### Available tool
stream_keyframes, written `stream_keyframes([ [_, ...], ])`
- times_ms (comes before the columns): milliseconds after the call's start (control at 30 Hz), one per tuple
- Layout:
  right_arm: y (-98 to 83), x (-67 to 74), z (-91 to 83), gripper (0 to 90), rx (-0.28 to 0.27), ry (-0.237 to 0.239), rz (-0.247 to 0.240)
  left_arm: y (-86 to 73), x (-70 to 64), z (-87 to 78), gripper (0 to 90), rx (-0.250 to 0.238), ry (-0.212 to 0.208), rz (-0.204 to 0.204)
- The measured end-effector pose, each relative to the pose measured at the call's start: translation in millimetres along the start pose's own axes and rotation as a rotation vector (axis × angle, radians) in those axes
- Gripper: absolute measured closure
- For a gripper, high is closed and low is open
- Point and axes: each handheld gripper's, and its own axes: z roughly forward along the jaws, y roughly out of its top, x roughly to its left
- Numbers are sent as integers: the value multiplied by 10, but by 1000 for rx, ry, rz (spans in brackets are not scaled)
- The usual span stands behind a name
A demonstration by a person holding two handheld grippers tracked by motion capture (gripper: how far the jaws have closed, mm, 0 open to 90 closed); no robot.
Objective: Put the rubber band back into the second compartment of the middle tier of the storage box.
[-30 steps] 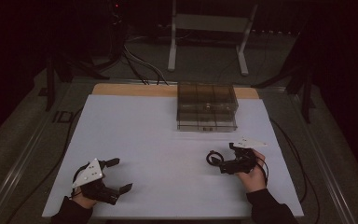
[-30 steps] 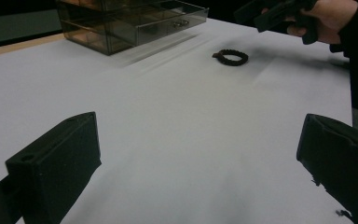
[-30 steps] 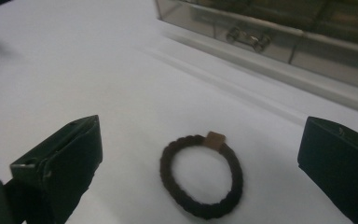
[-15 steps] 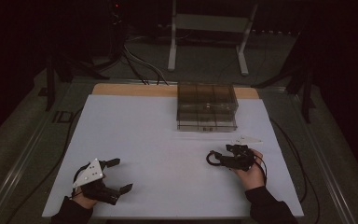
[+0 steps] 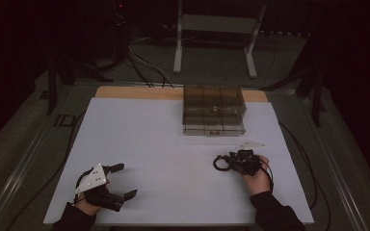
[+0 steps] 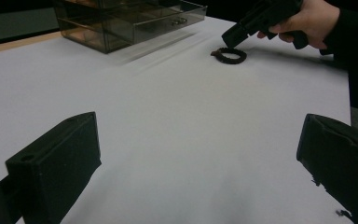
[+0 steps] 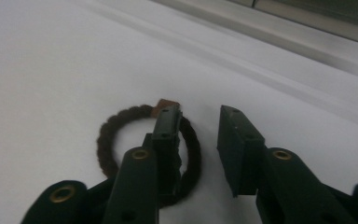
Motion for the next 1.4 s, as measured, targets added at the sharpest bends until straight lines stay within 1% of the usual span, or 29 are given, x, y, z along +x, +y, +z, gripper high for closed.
stream_keyframes([
  [33,-2,3,9,718,3,2,4,0,1,-1,3,-2,0,1],
  [233,-16,21,54,789,33,-7,-12,-3,4,-4,3,-3,2,-2],
  [333,-12,50,62,822,44,-29,-34,-3,5,-1,3,-2,0,-2],
  [467,2,83,65,847,60,-54,-48,-4,-2,2,3,-1,-3,-1],
  [500,7,81,65,851,61,-53,-47,-5,0,4,3,0,-3,1],
  [633,9,41,50,862,64,-31,-19,-6,-3,4,3,0,-3,1],
  [767,31,27,-14,865,41,-33,-11,-4,1,3,3,-1,-1,-2],
  [933,65,44,-90,867,17,-36,-18,-5,-3,10,3,1,-2,-3],
  [1067,77,55,-118,867,11,-36,-23,-6,-2,13,3,3,-4,-1],
  [1300,90,77,-145,868,10,-20,-23,-7,-1,14,3,2,-5,-4],
  [1400,104,97,-162,868,7,-15,-31,-5,-3,9,3,3,-5,0],
])
